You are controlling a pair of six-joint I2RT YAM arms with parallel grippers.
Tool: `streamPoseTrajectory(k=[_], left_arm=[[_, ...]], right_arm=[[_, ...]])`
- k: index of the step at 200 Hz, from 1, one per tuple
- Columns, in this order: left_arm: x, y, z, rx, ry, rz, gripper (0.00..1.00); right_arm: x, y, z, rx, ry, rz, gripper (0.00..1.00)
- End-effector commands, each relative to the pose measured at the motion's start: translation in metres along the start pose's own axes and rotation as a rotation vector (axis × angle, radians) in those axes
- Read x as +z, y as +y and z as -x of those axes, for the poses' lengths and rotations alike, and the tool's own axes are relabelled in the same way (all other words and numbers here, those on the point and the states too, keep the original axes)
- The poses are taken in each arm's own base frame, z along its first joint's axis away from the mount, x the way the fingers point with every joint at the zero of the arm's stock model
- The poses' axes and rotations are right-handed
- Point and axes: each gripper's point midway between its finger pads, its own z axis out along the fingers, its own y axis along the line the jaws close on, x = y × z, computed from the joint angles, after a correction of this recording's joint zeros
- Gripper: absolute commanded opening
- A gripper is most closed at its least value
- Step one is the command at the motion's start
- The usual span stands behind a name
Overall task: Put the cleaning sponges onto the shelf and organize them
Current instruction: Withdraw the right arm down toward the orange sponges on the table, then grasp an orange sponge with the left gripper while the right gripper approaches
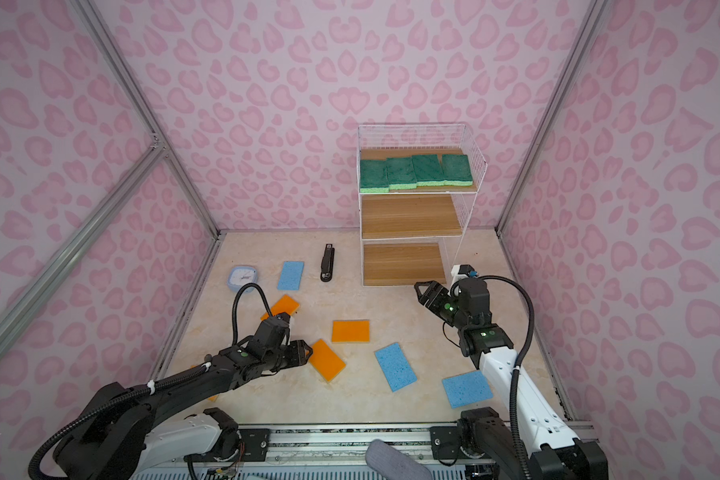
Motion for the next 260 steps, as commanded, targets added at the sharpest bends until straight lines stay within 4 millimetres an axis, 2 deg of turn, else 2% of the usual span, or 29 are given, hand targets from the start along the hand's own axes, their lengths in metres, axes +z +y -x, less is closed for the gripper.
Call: streamPoseTrajectory(k=[1,21,41,56,60,73,102,136,168,212,221,240,260], left_arm=[[0.003,-0.003,0.003,0.002,-0.017,-0.012,0.51],[0.005,-0.003,0.002,0.004,-0.014,-0.014,0.48],[0.007,-0.002,0.000,0.009,-0.010,-0.010,0.39],[0.008,-0.002,-0.001,0.019,-0.005,-0.009,0.38],[0.008,-0.002,0.000,0.022,-0.004,-0.008,0.33],[0.009,-0.003,0.000,0.030,-0.003,-0.008,0.30],[0.008,-0.004,0.001,0.030,-0.010,-0.014,0.05],[0.001,-0.012,0.010,0.063,-0.019,-0.021,0.04],[-0.015,-0.030,0.028,0.079,-0.055,-0.068,0.04],[-0.038,-0.049,0.052,0.060,-0.087,-0.155,0.04],[-0.042,-0.053,0.057,0.053,-0.093,-0.176,0.04],[-0.050,-0.063,0.068,0.043,-0.098,-0.218,0.04],[-0.057,-0.073,0.076,0.038,-0.107,-0.259,0.04]], right_arm=[[0.000,0.003,0.002,-0.006,-0.012,0.019,0.73],[-0.001,0.002,0.001,-0.007,-0.013,0.016,0.73],[-0.001,0.001,0.000,-0.003,-0.012,0.014,0.73],[-0.001,0.001,-0.001,-0.002,-0.008,0.013,0.73],[-0.001,0.001,-0.003,-0.003,-0.004,0.012,0.73],[0.000,0.000,-0.006,-0.008,0.002,0.005,0.73],[0.004,-0.003,-0.014,-0.016,0.032,-0.006,0.73],[0.005,0.000,-0.020,-0.027,0.046,0.002,0.74],[0.009,0.011,-0.031,-0.045,0.074,0.055,0.77],[0.021,0.037,-0.066,-0.098,0.162,0.160,0.80],[0.024,0.044,-0.076,-0.113,0.192,0.184,0.76],[0.032,0.060,-0.100,-0.145,0.265,0.249,0.60],[0.040,0.076,-0.128,-0.186,0.348,0.305,0.54]])
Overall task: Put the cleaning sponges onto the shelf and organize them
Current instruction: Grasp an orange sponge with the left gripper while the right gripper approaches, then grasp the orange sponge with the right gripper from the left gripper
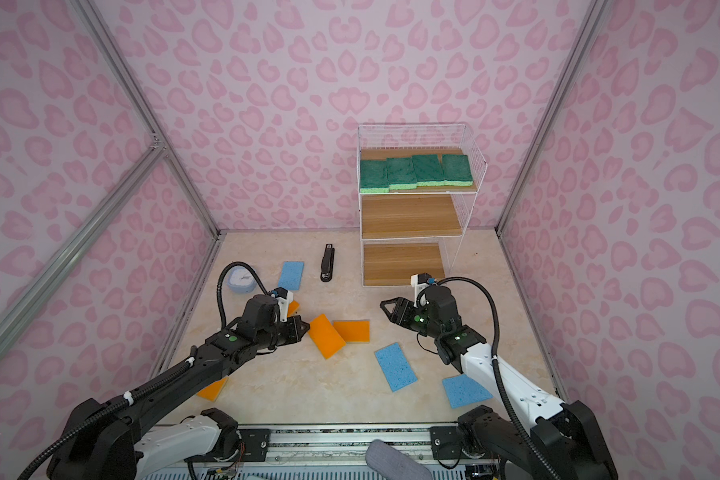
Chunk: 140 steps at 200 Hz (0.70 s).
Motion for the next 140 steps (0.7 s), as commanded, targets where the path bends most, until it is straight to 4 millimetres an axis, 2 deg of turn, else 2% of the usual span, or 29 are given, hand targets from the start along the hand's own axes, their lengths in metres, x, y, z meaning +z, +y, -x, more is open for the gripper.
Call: streamPoseTrajectory(k=[1,40,60,83,140], left_arm=[[-0.006,-0.019,0.009,0.001,0.007,-0.078,0.04],[-0.012,-0.033,0.025,-0.020,-0.011,-0.137,0.04],[-0.014,-0.036,0.033,-0.030,-0.028,-0.153,0.04],[-0.018,-0.037,0.039,-0.040,-0.043,-0.166,0.04],[-0.022,-0.039,0.048,-0.054,-0.062,-0.189,0.04]], right_arm=[[0.018,0.030,-0.017,-0.076,0.064,0.118,0.54],[0.048,0.059,-0.054,-0.122,0.179,0.187,0.60],[0.057,0.070,-0.066,-0.133,0.219,0.216,0.59],[0.061,0.075,-0.068,-0.107,0.224,0.248,0.51],[0.065,0.074,-0.071,-0.072,0.234,0.264,0.43]])
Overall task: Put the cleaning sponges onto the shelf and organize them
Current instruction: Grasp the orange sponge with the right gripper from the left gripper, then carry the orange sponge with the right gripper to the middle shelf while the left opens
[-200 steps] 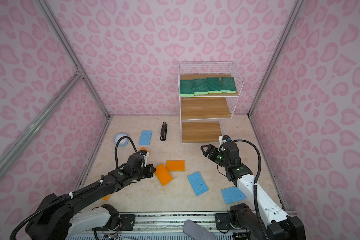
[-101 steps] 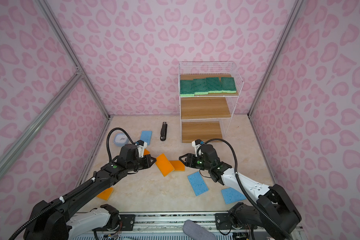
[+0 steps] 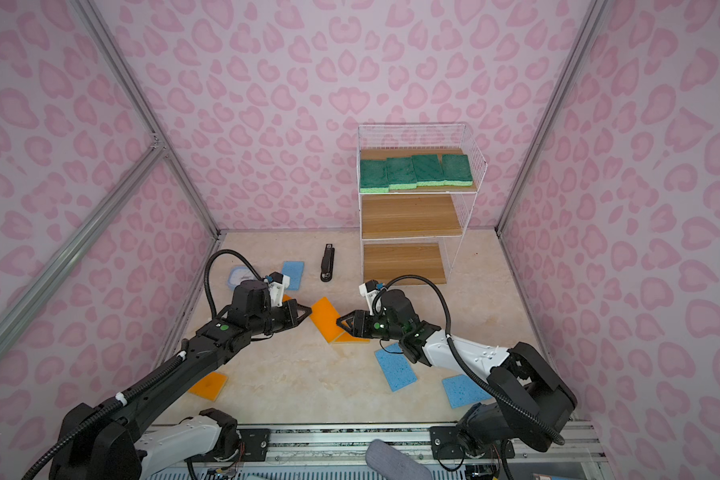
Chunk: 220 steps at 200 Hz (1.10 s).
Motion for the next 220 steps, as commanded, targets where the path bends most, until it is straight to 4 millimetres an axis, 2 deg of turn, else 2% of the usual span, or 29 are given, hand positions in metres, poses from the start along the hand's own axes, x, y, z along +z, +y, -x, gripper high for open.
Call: streamPoseTrajectory(k=[1,33,80,103,130,141,146,152,172,187,220], left_arm=[[-0.003,-0.012,0.010,0.009,-0.027,-0.046,0.04],[-0.004,-0.009,0.010,0.005,-0.029,-0.043,0.04],[0.000,-0.004,0.008,-0.010,-0.025,-0.040,0.05],[0.000,-0.004,0.008,-0.017,-0.029,-0.044,0.14],[-0.001,-0.005,0.009,-0.014,-0.035,-0.048,0.24],[-0.001,-0.005,0.010,-0.011,-0.037,-0.046,0.35],[-0.001,-0.005,0.011,-0.009,-0.037,-0.042,0.45],[-0.001,-0.004,0.011,-0.006,-0.037,-0.035,0.52],[-0.002,0.002,0.009,-0.003,-0.041,-0.006,0.65],[-0.005,0.007,0.006,0.007,-0.050,0.011,0.70],[-0.009,0.020,-0.003,0.030,-0.046,0.062,0.72]], right_arm=[[0.002,0.007,0.003,0.006,-0.010,0.044,0.43],[0.003,0.004,0.003,0.014,-0.013,0.038,0.36],[-0.001,-0.003,0.006,0.026,-0.032,0.002,0.18],[-0.004,-0.006,0.010,0.040,-0.049,-0.005,0.13],[-0.005,0.000,0.013,0.042,-0.055,0.016,0.08],[-0.007,0.002,0.015,0.040,-0.061,0.021,0.08],[-0.008,0.003,0.015,0.040,-0.063,0.021,0.08],[-0.009,0.002,0.016,0.042,-0.066,0.018,0.08],[-0.021,-0.001,0.024,0.049,-0.096,0.013,0.08],[-0.034,-0.005,0.035,0.059,-0.135,0.003,0.08],[-0.069,-0.005,0.062,0.068,-0.234,0.001,0.08]])
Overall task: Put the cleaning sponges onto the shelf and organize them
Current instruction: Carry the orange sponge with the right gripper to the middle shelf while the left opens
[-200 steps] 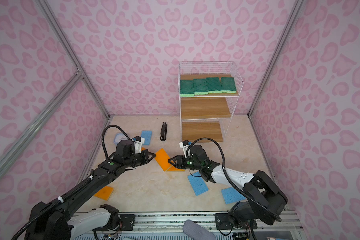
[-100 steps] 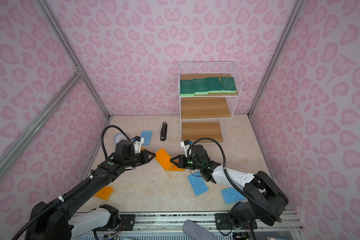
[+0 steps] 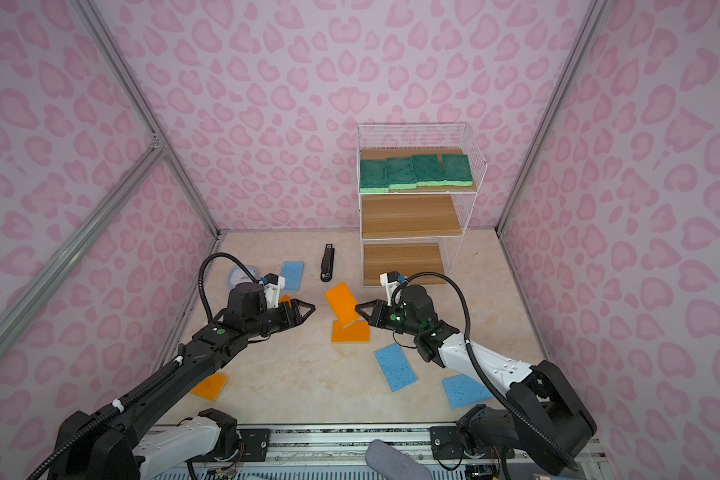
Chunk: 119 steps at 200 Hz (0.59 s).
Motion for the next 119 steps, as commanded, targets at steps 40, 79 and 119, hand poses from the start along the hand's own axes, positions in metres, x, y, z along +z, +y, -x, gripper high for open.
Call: streamPoseTrajectory(k=[40,79,119], left_arm=[[-0.002,0.026,-0.014,0.024,-0.006,0.089,0.98],[0.001,0.036,-0.027,0.029,0.017,0.098,0.97],[0.005,0.044,-0.038,0.024,0.038,0.113,0.98]], right_arm=[[-0.056,0.001,0.052,0.005,-0.174,-0.063,0.08],[-0.084,0.006,0.091,0.010,-0.225,-0.122,0.07],[-0.094,0.010,0.128,0.044,-0.286,-0.136,0.06]])
